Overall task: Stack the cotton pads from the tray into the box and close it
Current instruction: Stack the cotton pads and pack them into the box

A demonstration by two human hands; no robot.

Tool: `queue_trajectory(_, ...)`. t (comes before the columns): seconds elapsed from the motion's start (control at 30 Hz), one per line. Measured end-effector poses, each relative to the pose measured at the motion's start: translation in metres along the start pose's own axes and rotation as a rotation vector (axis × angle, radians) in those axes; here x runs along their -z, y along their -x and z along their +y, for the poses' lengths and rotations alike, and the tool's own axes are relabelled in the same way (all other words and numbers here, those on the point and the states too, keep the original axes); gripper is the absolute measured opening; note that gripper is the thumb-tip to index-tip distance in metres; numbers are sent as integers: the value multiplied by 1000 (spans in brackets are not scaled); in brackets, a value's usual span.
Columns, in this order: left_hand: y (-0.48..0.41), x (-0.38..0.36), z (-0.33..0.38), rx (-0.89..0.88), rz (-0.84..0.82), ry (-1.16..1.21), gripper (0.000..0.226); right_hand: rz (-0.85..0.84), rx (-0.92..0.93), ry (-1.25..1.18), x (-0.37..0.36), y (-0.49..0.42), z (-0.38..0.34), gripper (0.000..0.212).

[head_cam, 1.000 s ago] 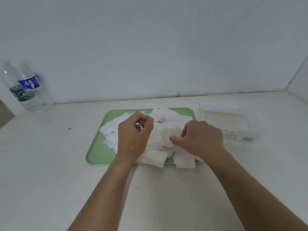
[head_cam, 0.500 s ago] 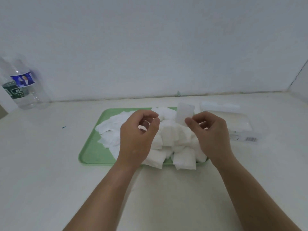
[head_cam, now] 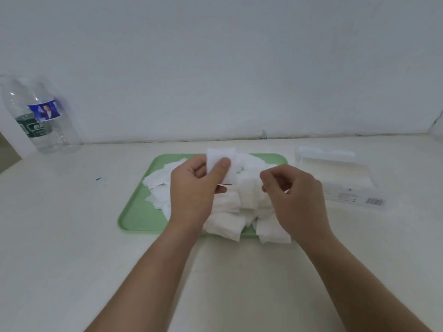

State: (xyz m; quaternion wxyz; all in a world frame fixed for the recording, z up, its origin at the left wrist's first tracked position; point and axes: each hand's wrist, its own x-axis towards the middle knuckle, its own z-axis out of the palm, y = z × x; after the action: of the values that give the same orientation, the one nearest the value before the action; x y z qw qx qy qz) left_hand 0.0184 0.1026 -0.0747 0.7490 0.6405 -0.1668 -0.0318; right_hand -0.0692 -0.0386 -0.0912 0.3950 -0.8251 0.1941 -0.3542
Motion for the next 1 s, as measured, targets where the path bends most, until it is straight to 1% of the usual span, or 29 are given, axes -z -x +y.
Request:
queue_trajectory(0.07,-3,3,0,4,41,-3,6,-50,44,205,-3,1,4,9)
queue_trajectory(0.1,-4,4,0,3,51,-6,7,-88,57,308,-5,3,4,11)
queue_trajectory(0.17,-5,4,-1,4,60,-18,8,-143,69,488,-8,5,3,20)
queue_trajectory(0.23,-4,3,-3,6,58,-30,8,-153,56,596,-10,4,3,29)
queue_trajectory(0.3,-3,1,-5,0,51,-46,9,-151,18,657,-10,2,4,36)
queue_trajectory(0.37,-3,0,-5,-9,47,-60,10,-157,-3,675,-10,0,4,37)
queue_trajectory(0.5,-2,0,-5,-22,48,-73,10,-163,35,600,-13,-1,3,22)
queue_trajectory(0.6,-1,-1,-5,-26,53,-84,10,-119,24,412,-10,-4,5,15)
queue_trajectory(0.77,-2,-2,-3,15,50,-67,17,15,23,-98,-2,-11,6,13)
queue_trajectory(0.87,-1,-3,-3,58,16,-59,15,0,-95,-439,2,-12,2,12)
queue_trajectory(1.0,2,-5,-4,105,-29,-43,8,-29,-294,-795,5,-14,-2,13)
